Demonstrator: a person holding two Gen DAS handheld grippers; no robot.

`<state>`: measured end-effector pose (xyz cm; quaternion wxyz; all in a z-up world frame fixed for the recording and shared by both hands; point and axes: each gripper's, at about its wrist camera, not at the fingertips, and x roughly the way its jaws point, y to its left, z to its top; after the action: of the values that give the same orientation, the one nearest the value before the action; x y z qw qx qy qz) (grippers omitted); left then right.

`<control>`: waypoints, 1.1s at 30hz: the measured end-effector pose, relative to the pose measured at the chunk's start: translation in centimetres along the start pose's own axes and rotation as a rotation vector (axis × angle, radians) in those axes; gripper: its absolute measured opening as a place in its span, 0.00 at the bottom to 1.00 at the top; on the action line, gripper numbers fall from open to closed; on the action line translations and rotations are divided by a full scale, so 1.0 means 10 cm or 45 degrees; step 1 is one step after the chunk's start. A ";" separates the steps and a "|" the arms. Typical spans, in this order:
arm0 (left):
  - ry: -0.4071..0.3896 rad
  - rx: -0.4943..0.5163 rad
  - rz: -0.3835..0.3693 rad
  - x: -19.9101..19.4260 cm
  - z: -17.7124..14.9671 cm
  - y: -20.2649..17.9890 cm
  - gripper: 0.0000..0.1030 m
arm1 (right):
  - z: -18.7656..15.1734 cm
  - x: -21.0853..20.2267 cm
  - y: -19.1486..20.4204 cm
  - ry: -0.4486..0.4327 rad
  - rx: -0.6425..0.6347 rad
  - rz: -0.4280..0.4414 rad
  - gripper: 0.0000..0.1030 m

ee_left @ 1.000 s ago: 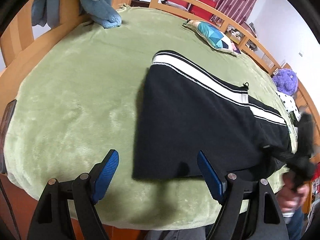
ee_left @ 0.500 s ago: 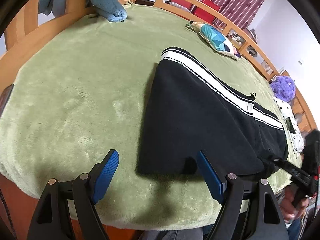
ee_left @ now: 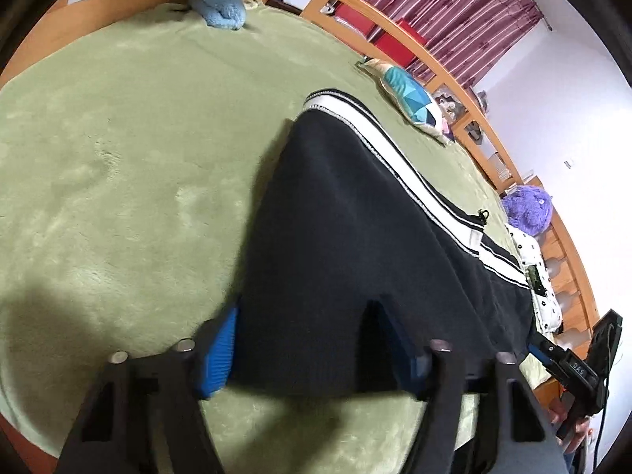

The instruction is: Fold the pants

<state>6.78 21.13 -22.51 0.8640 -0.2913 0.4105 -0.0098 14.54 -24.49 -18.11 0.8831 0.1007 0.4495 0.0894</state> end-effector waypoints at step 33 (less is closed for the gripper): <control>0.180 0.741 -0.096 0.27 -0.77 -2.93 0.28 | 0.10 -0.26 -1.03 -0.120 0.198 0.063 0.54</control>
<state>9.57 -7.71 -13.29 0.8795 -0.0449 0.4384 -0.1794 14.51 -35.18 -18.20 0.8904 0.1840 0.4103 0.0713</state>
